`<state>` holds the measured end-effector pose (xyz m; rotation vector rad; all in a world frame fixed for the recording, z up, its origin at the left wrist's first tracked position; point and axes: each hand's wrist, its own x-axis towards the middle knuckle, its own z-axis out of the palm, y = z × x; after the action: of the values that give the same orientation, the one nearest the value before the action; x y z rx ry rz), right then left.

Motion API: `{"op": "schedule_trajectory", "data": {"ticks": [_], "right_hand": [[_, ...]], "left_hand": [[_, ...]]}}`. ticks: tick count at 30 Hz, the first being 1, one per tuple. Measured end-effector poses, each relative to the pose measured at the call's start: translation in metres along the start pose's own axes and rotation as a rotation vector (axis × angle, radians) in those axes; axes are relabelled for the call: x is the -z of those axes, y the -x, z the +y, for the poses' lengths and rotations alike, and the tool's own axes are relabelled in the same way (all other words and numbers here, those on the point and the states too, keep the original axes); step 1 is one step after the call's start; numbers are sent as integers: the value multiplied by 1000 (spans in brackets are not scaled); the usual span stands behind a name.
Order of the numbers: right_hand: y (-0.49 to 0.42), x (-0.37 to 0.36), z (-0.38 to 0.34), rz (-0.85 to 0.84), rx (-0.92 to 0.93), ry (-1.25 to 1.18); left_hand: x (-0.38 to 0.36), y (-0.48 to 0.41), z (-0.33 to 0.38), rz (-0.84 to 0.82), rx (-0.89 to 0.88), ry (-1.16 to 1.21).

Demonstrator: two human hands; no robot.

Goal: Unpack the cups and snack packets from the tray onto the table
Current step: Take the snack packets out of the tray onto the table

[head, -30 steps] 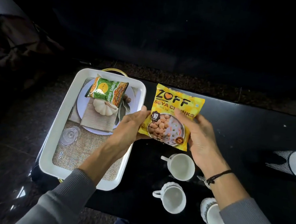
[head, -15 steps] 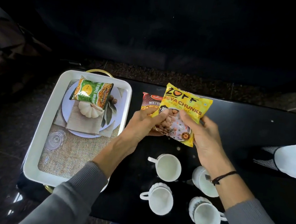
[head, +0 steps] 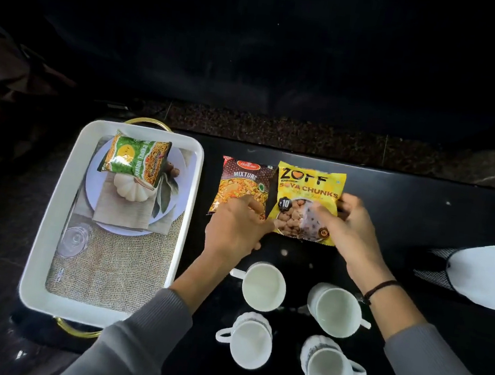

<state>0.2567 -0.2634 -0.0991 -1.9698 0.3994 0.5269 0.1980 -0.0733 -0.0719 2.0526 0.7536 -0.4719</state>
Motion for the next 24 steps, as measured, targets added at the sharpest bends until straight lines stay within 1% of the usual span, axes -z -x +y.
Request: {"op": "schedule_trajectory", "data": {"ticks": [2, 4, 7, 8, 10, 11, 12, 14, 16, 20, 24], "right_hand": [[2, -1, 2, 43, 67, 109], [6, -2, 1, 98, 174, 237], [13, -5, 1, 168, 391, 456], [14, -6, -1, 161, 471, 518], [15, -12, -2, 74, 601, 663], [15, -16, 0, 9, 651, 745], [14, -20, 3, -53, 689, 828], [14, -28, 9, -133, 690, 960], [14, -36, 15, -130, 648, 1026], [13, -48, 15, -103, 596, 1065], [13, -44, 11, -140, 613, 1028]], "left_hand": [[-2, 1, 3, 53, -63, -182], [-3, 0, 8, 87, -122, -290], [-6, -1, 13, 184, -244, -441], [-7, 0, 13, 236, -303, -499], [-8, -2, 10, 310, -419, -610], [-10, -3, 8, 315, -449, -647], [-10, -5, 7, 289, -442, -672], [-11, -8, 2, 201, -367, -683], [-13, -11, -3, 140, -324, -668], [-11, -11, -9, 136, -342, -648], [-10, -9, -10, 152, -369, -654]]}}
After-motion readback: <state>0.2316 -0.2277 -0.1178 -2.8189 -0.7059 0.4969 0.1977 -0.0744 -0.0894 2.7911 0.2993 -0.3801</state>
